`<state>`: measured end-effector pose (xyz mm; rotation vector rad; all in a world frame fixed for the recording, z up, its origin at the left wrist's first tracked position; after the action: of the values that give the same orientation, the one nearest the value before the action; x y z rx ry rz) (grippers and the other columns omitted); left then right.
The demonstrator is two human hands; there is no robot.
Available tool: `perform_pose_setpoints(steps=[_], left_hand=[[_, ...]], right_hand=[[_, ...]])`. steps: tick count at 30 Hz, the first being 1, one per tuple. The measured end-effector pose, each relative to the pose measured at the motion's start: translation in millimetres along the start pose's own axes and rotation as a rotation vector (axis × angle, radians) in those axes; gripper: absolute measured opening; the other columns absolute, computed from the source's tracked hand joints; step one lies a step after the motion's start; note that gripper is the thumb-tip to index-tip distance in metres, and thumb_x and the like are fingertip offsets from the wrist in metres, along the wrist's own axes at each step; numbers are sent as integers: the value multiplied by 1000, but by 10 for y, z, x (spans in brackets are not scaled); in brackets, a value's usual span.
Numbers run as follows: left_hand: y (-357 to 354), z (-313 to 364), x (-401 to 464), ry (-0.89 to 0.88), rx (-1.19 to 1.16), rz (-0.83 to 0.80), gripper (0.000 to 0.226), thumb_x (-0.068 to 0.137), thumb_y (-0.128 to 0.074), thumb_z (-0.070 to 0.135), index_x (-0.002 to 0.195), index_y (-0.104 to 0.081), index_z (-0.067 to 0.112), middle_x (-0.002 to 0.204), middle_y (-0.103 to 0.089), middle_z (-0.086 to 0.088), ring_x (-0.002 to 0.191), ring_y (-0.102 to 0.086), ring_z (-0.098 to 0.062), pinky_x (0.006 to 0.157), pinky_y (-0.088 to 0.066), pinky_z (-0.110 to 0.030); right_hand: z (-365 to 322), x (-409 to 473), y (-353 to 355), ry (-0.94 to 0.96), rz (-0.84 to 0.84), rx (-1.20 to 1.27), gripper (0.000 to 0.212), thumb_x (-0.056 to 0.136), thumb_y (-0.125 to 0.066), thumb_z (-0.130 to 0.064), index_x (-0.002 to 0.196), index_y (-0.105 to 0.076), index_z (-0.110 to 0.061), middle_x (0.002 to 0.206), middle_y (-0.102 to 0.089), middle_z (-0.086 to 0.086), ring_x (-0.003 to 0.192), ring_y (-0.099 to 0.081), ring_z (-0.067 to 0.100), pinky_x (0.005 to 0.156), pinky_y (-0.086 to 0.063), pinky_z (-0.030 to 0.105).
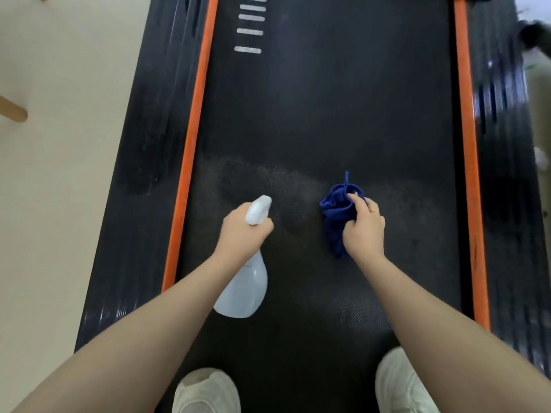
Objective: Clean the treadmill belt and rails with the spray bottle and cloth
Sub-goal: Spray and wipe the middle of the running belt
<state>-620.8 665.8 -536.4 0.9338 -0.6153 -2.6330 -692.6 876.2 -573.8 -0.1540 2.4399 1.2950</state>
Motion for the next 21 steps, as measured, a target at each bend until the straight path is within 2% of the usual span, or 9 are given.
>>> perform_pose_setpoints(steps=[4, 8, 9, 11, 12, 15, 16, 19, 21], left_hand=[[372, -165, 30, 44, -58, 148, 25, 88, -58, 20, 111, -57, 12, 97, -60, -2, 91, -57, -18, 70, -42, -25], [579, -194, 153, 26, -55, 190, 8, 88, -58, 21, 94, -56, 15, 79, -55, 3, 82, -58, -17, 66, -46, -25], [609, -200, 183, 23, -50, 193, 8, 88, -58, 21, 92, -56, 15, 79, -55, 3, 85, -58, -18, 78, -49, -31], [678, -236, 236, 28, -3, 224, 7, 86, -58, 23, 87, -56, 16, 79, -56, 3, 90, -56, -17, 106, -36, -47], [712, -267, 251, 47, -7, 247, 7, 85, -59, 23, 86, -57, 17, 79, -56, 3, 90, -56, -16, 110, -30, -51], [780, -349, 278, 83, -108, 255, 12, 85, -61, 23, 93, -59, 13, 82, -60, -5, 87, -60, -23, 93, -48, -51], [781, -370, 285, 82, -142, 234, 14, 87, -61, 22, 96, -59, 12, 87, -61, -9, 87, -61, -23, 83, -53, -45], [781, -405, 293, 33, -219, 208, 16, 89, -60, 21, 105, -59, 19, 94, -62, -3, 85, -60, -14, 63, -46, -18], [813, -398, 294, -10, -260, 240, 18, 88, -62, 19, 102, -58, 29, 90, -60, 9, 84, -60, -8, 62, -42, -11]], right_hand=[[-197, 125, -120, 5, 32, 84, 58, 90, -39, -3, 141, -37, -28, 146, -31, -5, 122, -31, 24, 88, -23, 21], [-530, 146, -386, 117, -9, -57, 58, 90, -53, -38, 143, -32, -34, 141, -33, -6, 119, -34, 26, 87, -37, 31], [-640, 63, -495, 203, -51, -172, 59, 88, -54, -45, 143, -33, -35, 141, -33, -6, 118, -35, 26, 87, -41, 34], [-843, -185, -793, 510, -143, -465, 58, 88, -53, -50, 141, -35, -35, 143, -32, -2, 113, -38, 28, 84, -42, 37], [-904, -294, -924, 697, -186, -579, 55, 88, -53, -46, 140, -38, -33, 143, -35, 2, 110, -42, 30, 81, -42, 38], [-957, -143, -1007, 1112, -138, -787, 51, 77, -69, -24, 127, -56, -26, 127, -55, 9, 88, -54, 33, 62, -44, 35], [-971, 25, -956, 1103, -24, -779, 48, 73, -70, -17, 120, -62, -25, 119, -59, 9, 81, -55, 34, 58, -42, 34], [-1050, 424, -812, 589, 157, -558, 45, 78, -61, -5, 120, -62, -19, 125, -56, 12, 86, -52, 39, 62, -37, 36], [-1100, 328, -960, 594, 159, -553, 54, 70, -68, -1, 122, -61, -15, 128, -55, 13, 89, -51, 41, 67, -41, 38]])
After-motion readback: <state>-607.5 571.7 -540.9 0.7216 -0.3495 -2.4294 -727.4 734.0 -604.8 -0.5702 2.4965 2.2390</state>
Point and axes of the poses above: each hand's wrist, its own x-axis towards the middle knuckle, its own y-axis out of the back of the hand, z = x × y, the point moved 3 cm from there along x, towards the middle knuckle
